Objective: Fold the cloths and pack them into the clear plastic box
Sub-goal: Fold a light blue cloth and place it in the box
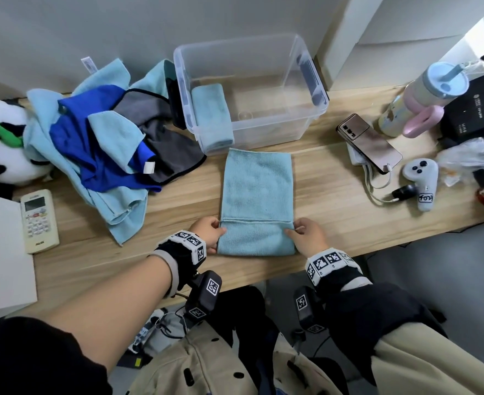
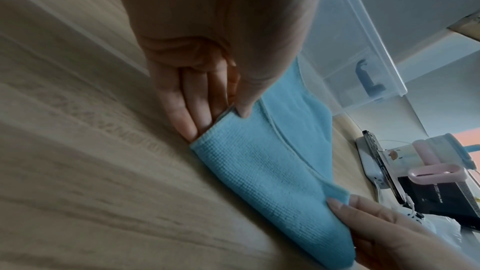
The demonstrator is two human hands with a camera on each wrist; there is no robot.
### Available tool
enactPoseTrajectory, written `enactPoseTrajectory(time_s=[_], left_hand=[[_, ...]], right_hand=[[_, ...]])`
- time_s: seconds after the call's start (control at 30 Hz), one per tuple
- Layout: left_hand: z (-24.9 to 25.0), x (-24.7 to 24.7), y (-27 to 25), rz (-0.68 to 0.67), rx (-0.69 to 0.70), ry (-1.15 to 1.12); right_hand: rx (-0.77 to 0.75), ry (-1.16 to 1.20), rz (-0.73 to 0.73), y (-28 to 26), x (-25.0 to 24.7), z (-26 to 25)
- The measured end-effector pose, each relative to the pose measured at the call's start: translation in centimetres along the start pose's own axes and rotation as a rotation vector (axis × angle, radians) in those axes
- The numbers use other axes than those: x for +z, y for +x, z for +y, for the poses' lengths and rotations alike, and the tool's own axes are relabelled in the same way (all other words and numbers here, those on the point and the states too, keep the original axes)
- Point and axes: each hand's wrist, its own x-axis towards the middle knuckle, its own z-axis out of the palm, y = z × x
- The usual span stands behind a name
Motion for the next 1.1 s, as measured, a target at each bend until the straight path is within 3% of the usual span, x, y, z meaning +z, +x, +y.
enactPoseTrajectory(time_s=[0.43,0.53,0.63,0.73,0.87,0.93,1.03,1.1], left_hand=[[0.1,-0.1,-0.5,0.003,-0.132,-0.193],[0.4,0.0,-0.9,0.000,-0.158,-0.229],[0.7,0.1,-1.3,-0.011,-0.165,-0.261],[0.9,-0.2,-1.9,-0.022,-0.181,-0.312],[1.5,-0.6,-2.6,-0.071,-0.219,-0.506],[1.7,-0.8,-2.4,0.023,-0.145,-0.483],[1.9,-1.0,-1.7,0.217,0.163,-0.255],[2.4,-1.0,-2.1,0.110,0.326,-0.204]], right_hand=[[0.058,-0.188,0.066,0.4,-0.3,-1.7],[-0.144,-0.204,0.062,0.3,0.0,-3.0],[-0.414,-0.243,-0.178,-0.4,0.9,-3.7],[-0.556,-0.537,-0.341,-1.2,1.5,-3.2],[-0.632,-0.684,-0.274,-1.6,1.6,-2.7],[-0.614,-0.621,-0.260,-1.5,1.5,-3.0],[-0.583,-0.600,-0.306,-1.2,1.1,-3.9],[-0.576,-0.607,-0.335,-0.9,0.9,-4.5]])
